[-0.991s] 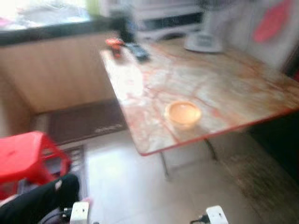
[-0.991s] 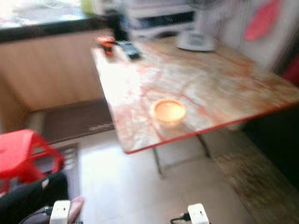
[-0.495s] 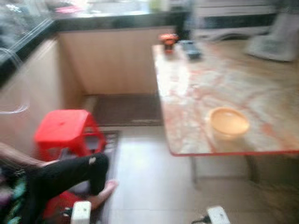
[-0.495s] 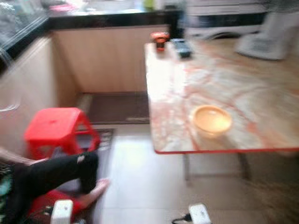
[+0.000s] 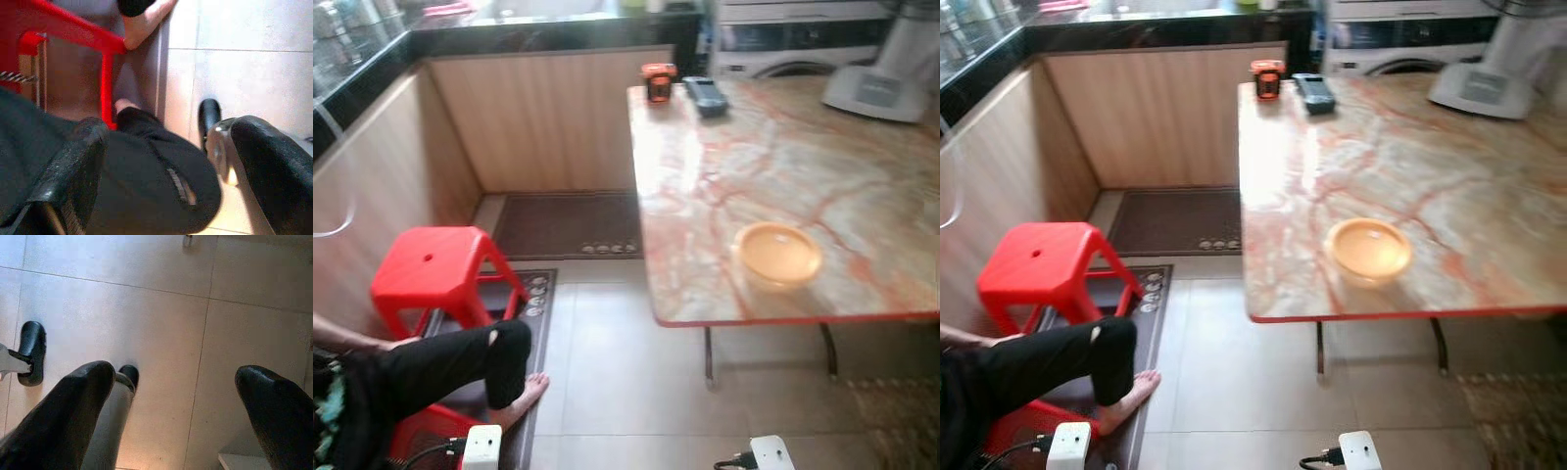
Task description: Restocking fridge
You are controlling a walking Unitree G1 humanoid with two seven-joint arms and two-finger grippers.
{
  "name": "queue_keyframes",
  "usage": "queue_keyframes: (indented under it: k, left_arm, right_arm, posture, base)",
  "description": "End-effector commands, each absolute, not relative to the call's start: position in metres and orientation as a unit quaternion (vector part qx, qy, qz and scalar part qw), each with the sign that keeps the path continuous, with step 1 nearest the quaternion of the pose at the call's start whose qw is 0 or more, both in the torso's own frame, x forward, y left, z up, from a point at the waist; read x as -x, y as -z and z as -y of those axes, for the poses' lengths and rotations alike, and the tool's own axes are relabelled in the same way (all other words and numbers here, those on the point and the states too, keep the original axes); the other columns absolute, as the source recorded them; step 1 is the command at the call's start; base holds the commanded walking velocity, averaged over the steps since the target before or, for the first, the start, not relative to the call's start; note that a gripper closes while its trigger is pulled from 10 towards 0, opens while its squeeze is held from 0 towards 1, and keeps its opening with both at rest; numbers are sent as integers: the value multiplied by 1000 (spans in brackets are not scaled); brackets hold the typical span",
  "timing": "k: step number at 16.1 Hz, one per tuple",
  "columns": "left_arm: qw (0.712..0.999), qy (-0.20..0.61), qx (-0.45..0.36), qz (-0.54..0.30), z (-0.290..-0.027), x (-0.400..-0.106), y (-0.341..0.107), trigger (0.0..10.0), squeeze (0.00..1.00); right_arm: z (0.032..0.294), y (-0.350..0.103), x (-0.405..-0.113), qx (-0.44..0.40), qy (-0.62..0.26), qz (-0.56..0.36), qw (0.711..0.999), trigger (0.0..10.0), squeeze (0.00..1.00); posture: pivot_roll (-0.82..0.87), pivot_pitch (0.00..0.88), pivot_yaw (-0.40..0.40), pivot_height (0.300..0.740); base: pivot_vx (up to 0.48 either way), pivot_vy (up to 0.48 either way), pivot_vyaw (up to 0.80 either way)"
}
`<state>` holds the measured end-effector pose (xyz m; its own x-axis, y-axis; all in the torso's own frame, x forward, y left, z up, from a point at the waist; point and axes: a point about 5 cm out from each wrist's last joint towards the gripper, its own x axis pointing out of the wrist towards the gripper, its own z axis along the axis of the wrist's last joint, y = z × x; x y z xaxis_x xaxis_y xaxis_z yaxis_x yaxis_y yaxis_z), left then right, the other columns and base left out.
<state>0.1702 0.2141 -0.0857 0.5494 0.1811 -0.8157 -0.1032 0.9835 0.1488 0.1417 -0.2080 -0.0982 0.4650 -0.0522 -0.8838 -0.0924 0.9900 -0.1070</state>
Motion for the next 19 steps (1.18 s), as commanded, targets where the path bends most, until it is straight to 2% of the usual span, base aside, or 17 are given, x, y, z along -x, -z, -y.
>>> queue_keyframes:
  k: [1,15,19]
  left_arm:
    - [875,-76,-49,-475,-217,-166,87,10000,0]
    - [877,-73,-54,-471,-218,-168,86,10000,0]
    - [893,-94,-57,-437,-225,-177,79,10000,0]
  right_arm:
    - [207,99,-140,62,-6,-517,853,10000,0]
    - [207,98,-142,63,-3,-513,856,10000,0]
    - [206,99,-142,62,-4,-513,856,10000,0]
  posture:
    - [16,52,55,740]
    - [12,42,59,740]
    - [19,41,66,740]
  base:
    - [0,-330,0]
    - [0,-328,0]
    - [0,0,0]
